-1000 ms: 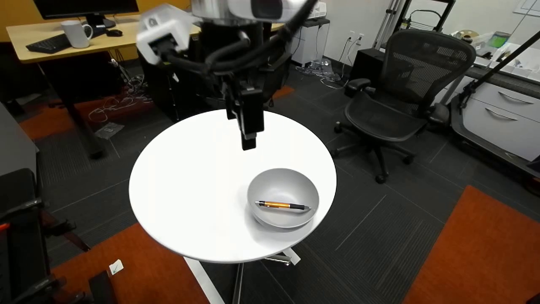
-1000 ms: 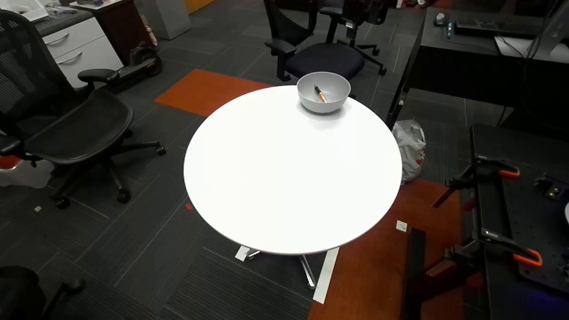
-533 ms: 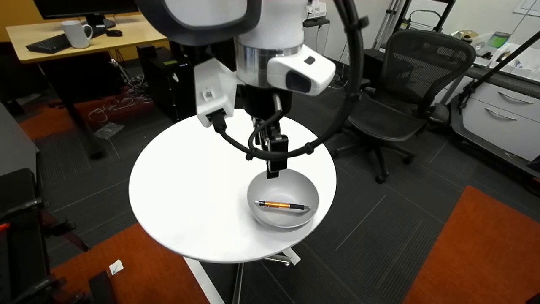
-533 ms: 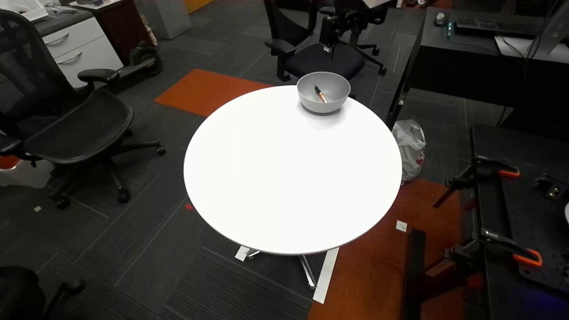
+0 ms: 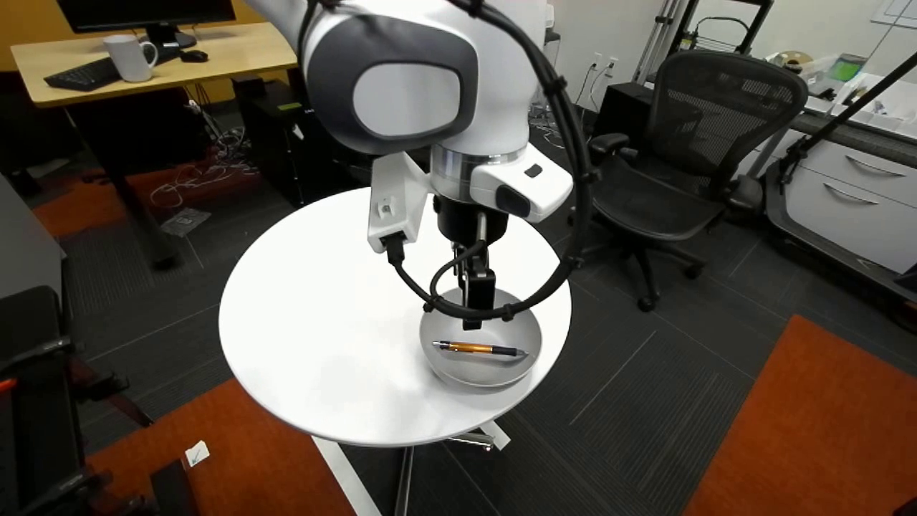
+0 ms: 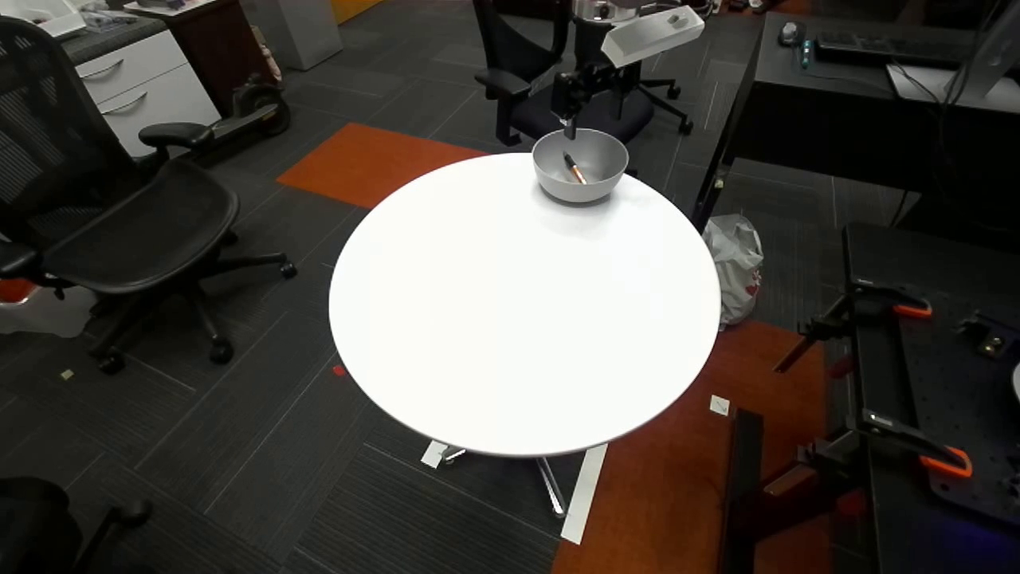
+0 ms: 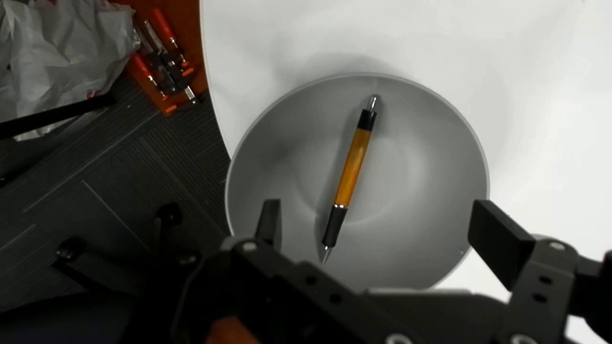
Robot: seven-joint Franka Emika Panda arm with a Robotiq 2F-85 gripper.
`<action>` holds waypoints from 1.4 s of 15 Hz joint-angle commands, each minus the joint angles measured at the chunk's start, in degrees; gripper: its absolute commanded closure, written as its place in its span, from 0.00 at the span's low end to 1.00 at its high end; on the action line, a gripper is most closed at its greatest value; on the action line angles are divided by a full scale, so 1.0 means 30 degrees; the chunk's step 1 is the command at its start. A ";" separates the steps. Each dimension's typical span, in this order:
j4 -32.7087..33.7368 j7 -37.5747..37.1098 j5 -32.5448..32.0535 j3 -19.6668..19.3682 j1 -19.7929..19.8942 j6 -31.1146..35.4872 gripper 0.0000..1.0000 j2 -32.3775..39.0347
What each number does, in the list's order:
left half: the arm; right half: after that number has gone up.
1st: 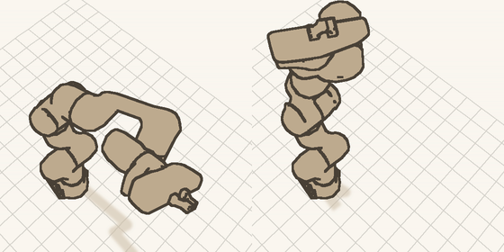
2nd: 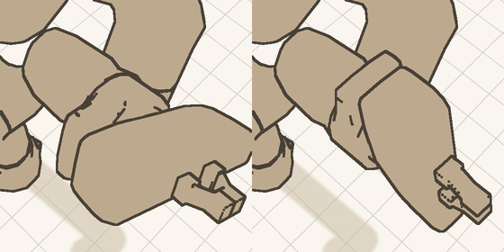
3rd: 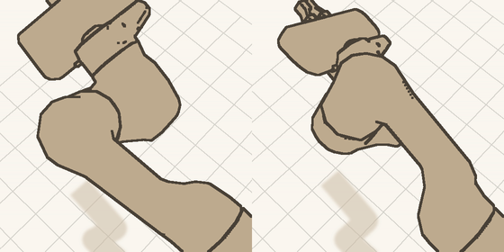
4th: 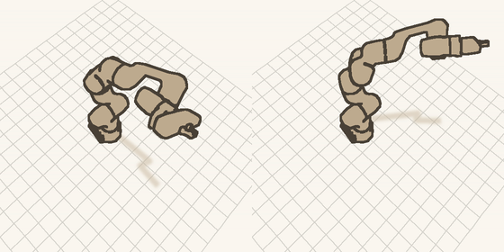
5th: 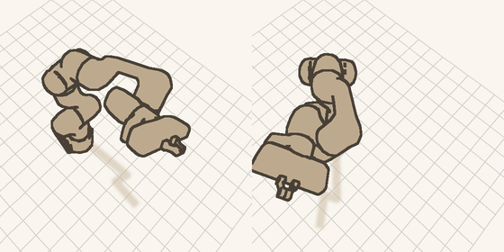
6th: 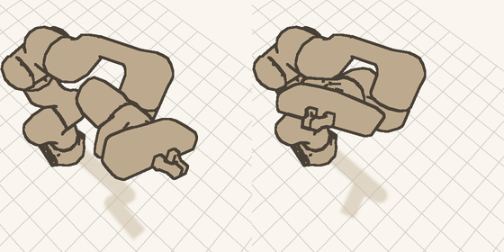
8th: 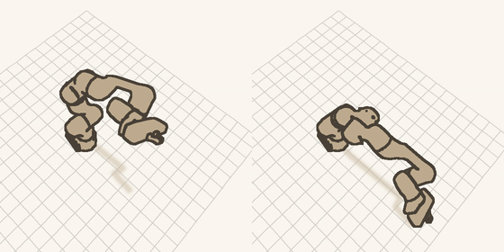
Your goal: Remove the pen from the bowl
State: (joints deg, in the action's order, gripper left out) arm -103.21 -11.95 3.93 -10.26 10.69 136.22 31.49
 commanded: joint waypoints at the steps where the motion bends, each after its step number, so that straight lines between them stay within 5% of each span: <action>1: 0.1704 -0.0975 0.0310 -0.0090 -0.0056 0.0342 0.00 0.1479; 19: 0.5209 -0.1836 0.1266 -0.0033 0.0594 -0.0537 0.00 0.5652; 20: 0.5371 -0.1858 0.1247 -0.0046 0.0562 -0.0590 0.25 0.5813; 21: 0.5560 -0.1826 0.1219 -0.0042 0.0550 -0.0646 0.26 0.5965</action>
State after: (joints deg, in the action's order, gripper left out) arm -89.75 -16.33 6.67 -10.39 12.28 136.60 47.64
